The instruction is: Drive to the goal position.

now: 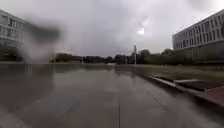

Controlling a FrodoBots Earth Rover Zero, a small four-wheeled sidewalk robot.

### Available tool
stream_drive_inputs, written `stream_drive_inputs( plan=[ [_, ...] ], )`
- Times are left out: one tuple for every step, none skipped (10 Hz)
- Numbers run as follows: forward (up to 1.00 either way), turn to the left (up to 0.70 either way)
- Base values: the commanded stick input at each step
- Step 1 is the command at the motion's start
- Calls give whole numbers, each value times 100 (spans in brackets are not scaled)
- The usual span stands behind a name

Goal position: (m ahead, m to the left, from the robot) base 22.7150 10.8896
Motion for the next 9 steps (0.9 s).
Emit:
stream_drive_inputs(
  plan=[
    [70, 0],
    [70, 0],
    [70, 0],
    [70, 0],
    [70, 0],
    [70, 0],
    [70, 0],
    [70, 0],
    [70, 0]
  ],
)
